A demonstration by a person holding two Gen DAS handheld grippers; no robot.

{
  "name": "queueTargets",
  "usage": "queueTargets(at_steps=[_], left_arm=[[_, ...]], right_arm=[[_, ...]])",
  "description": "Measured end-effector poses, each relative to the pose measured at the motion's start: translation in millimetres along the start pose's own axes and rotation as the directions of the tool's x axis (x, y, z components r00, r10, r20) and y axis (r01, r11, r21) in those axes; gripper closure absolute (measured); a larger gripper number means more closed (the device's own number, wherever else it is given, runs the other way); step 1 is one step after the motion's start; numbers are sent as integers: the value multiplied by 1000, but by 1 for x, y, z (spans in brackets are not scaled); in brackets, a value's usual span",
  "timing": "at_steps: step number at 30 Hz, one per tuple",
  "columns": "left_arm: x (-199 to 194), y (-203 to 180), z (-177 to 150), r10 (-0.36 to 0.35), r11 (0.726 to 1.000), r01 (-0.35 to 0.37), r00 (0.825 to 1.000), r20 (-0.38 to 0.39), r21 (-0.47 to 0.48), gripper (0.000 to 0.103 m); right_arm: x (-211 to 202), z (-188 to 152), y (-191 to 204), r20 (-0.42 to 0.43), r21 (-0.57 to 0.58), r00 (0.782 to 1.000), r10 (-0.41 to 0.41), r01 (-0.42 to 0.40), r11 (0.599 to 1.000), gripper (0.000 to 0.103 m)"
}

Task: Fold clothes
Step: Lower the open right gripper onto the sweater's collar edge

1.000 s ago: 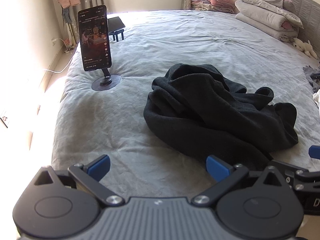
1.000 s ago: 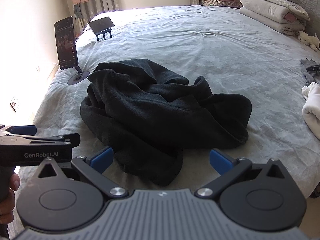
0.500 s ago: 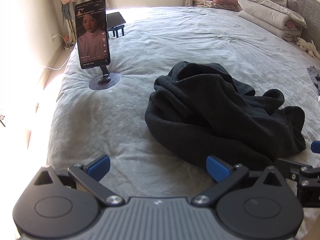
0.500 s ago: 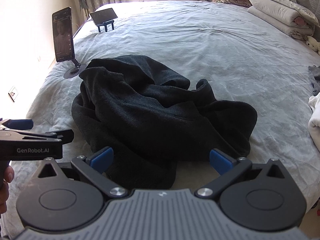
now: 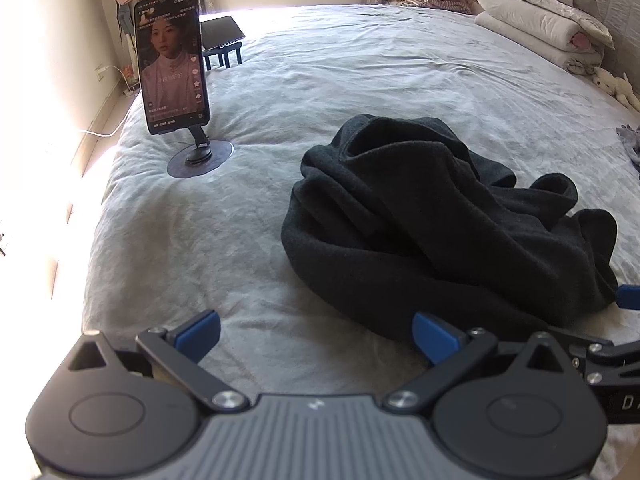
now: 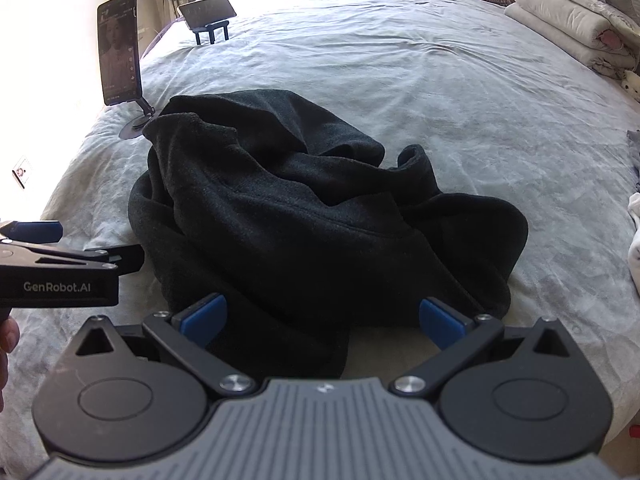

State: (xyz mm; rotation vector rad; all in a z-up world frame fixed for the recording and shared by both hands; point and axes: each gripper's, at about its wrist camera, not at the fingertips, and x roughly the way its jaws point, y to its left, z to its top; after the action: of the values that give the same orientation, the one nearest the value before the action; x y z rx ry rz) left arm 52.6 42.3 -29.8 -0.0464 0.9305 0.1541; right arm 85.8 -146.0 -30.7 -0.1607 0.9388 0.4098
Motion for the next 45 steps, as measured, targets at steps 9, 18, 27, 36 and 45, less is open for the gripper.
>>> queueTargets(at_steps=[9,18,27,36,45], left_arm=[[6,-4,2,-2,1000,2,1000,-7,10,0],[12,-6,2,5,1000,-4,1000,-20,16,0],[11,-6,2,2,1000,-1,1000,-22,18,0],[2,-4,2,-4,1000,4,1000,-7,11,0],[-13,0,2,-7,1000,7,1000,19,7,0]], right_arm=[[9,-2,-2,-24,-2,1000,3,-3,1000,0],[17,-4,-3,-43,-5,999,7,-7,1000,0],[11,-2,-1,-33,-16,999,4,-5,1000,0],[0,1,5,-13,-38,1000,7,-7,999,0],[-15,2,10,13,-49,1000,-1,2,999,0]])
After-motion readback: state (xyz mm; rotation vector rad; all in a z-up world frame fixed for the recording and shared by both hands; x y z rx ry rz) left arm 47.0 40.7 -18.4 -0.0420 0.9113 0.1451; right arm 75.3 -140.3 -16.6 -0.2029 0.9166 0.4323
